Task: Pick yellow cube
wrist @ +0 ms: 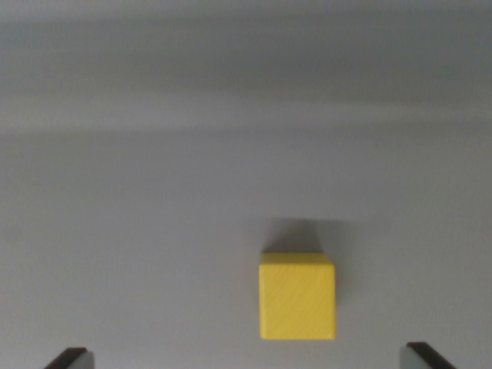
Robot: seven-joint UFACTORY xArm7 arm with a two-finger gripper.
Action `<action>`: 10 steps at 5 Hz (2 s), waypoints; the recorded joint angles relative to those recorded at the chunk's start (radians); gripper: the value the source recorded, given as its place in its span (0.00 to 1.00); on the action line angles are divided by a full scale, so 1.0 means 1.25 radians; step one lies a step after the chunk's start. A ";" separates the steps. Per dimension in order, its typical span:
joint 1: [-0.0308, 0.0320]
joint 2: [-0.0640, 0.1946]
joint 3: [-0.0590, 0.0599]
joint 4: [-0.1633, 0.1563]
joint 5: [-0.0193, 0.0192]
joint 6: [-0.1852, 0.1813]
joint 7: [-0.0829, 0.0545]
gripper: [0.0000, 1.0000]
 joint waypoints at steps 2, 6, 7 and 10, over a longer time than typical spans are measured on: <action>-0.0026 0.023 -0.002 -0.018 0.0048 -0.036 -0.008 0.00; -0.0080 0.070 -0.005 -0.055 0.0144 -0.108 -0.024 0.00; -0.0080 0.070 -0.005 -0.055 0.0144 -0.108 -0.024 0.00; -0.0128 0.112 -0.008 -0.088 0.0230 -0.173 -0.039 0.00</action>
